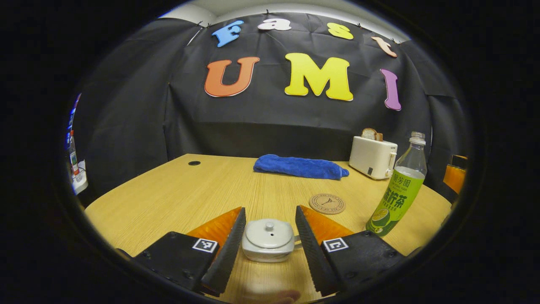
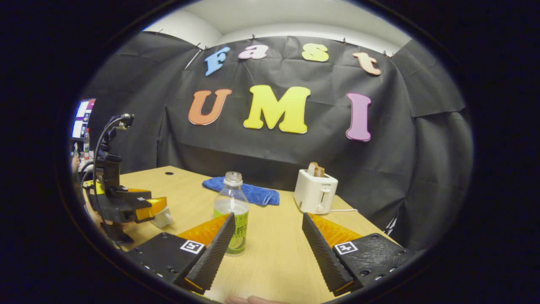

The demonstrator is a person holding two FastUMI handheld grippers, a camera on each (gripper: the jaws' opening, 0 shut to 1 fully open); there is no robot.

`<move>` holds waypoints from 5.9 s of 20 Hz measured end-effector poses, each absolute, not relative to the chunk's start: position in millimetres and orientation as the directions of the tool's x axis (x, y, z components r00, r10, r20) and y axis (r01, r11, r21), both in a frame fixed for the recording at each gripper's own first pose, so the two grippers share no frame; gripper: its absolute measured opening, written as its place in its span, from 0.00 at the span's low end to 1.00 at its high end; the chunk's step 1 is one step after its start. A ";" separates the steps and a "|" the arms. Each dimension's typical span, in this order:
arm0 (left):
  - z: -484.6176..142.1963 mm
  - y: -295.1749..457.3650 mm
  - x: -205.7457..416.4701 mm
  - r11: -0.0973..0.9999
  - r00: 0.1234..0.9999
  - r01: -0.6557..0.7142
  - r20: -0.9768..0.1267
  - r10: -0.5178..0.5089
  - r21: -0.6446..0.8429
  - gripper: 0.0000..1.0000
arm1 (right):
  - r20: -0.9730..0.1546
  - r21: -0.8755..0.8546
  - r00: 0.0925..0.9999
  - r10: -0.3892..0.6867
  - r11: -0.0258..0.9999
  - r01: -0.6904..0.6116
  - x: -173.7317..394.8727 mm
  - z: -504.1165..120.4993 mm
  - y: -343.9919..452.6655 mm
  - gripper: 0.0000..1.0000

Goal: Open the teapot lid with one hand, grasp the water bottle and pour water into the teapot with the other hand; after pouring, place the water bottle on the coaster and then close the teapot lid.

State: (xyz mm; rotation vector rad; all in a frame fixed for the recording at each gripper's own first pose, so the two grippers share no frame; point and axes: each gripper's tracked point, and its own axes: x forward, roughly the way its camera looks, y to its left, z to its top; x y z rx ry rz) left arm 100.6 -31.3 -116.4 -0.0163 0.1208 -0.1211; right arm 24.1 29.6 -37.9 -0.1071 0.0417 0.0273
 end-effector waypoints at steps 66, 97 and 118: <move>0.6 84.9 -1.2 0.990 0.990 0.134 -0.043 -0.136 -0.042 0.03 | -0.128 -0.907 0.989 -0.072 0.411 -0.088 121.5 -92.2 175.4 0.74; 2.6 91.5 -6.4 0.988 0.988 0.148 -0.037 -0.150 -0.046 0.03 | 0.145 -0.931 0.988 0.055 -0.330 0.155 120.1 -56.2 215.1 0.73; -6.0 91.0 0.6 0.991 0.989 0.129 -0.066 -0.130 -0.016 0.03 | 0.331 -0.772 0.926 0.179 -0.513 0.375 111.6 -21.8 244.4 0.73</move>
